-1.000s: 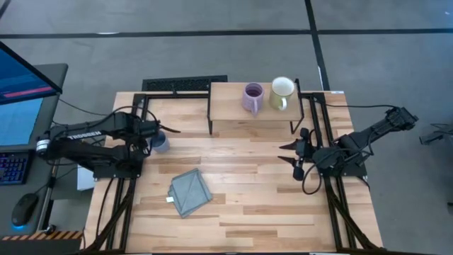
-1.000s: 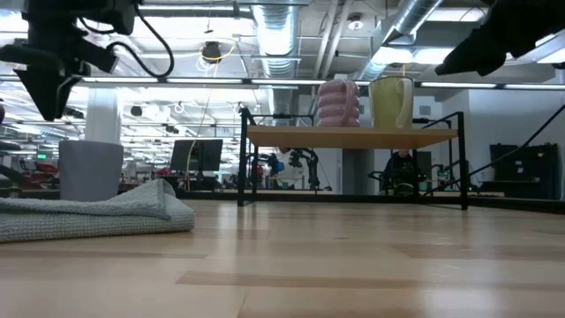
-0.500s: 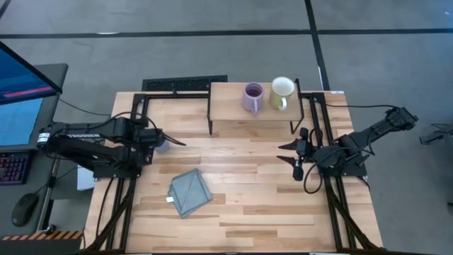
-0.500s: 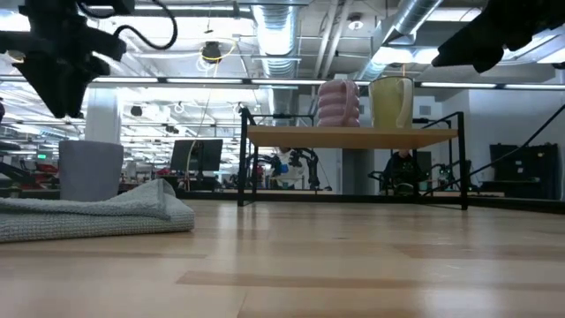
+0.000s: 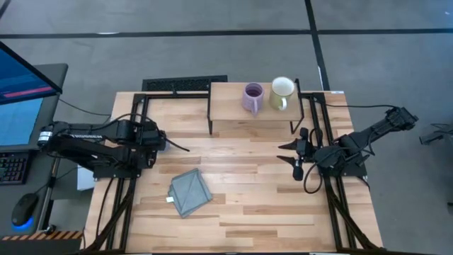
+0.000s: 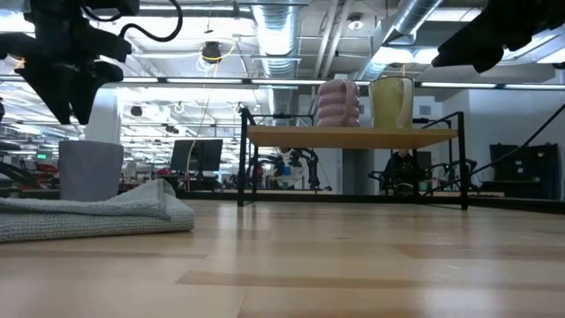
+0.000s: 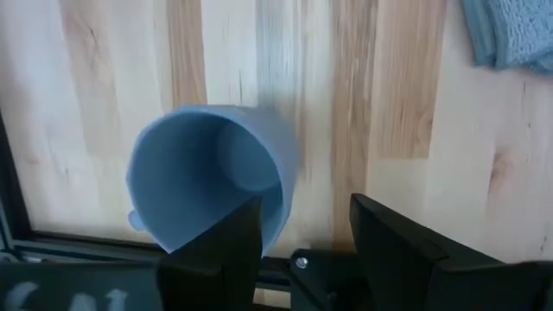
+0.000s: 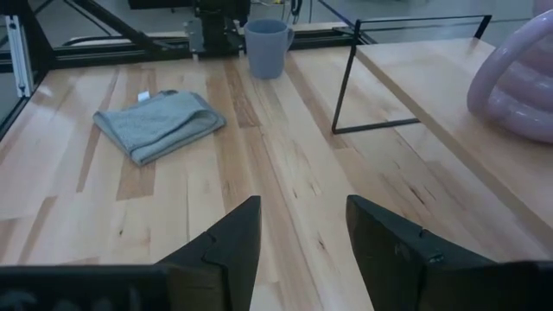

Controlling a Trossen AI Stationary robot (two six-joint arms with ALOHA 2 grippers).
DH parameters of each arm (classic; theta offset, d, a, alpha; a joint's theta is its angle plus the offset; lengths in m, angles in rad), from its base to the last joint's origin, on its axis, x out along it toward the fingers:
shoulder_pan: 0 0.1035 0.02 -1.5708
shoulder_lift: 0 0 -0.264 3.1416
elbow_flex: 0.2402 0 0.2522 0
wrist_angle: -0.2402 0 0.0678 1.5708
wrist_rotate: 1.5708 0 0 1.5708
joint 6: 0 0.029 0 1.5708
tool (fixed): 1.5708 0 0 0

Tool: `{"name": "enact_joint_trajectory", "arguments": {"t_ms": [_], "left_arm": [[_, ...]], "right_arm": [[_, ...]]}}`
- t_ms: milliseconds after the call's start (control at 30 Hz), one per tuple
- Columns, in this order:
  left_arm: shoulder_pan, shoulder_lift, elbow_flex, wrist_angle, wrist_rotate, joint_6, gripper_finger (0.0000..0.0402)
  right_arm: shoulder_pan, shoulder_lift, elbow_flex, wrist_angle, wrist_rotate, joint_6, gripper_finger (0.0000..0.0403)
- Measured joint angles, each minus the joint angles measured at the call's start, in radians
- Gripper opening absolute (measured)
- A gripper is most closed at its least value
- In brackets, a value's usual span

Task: Stack small to large cups/mugs on shelf
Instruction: Put the blue mug on the shelf

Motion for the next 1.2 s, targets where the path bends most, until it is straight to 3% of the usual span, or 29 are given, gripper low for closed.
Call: {"name": "enact_joint_trajectory", "arguments": {"t_ms": [267, 933, 1200], "left_arm": [[0.0, 0.018, -0.002, 0.002, 0.002, 0.0, 0.0166], [0.001, 0.209, -0.002, -0.003, -0.055, -0.029, 0.0166], [0.001, 0.265, -0.002, -0.006, -0.056, -0.033, 0.0146]], "right_arm": [[0.0, 0.0, 0.0, 0.0, 0.0, 0.024, 0.0193], [0.0, 0.0, 0.0, -0.001, 0.0, 0.026, 0.0193], [0.0, 0.0, 0.0, -0.002, -0.003, 0.026, 0.0193]]}}
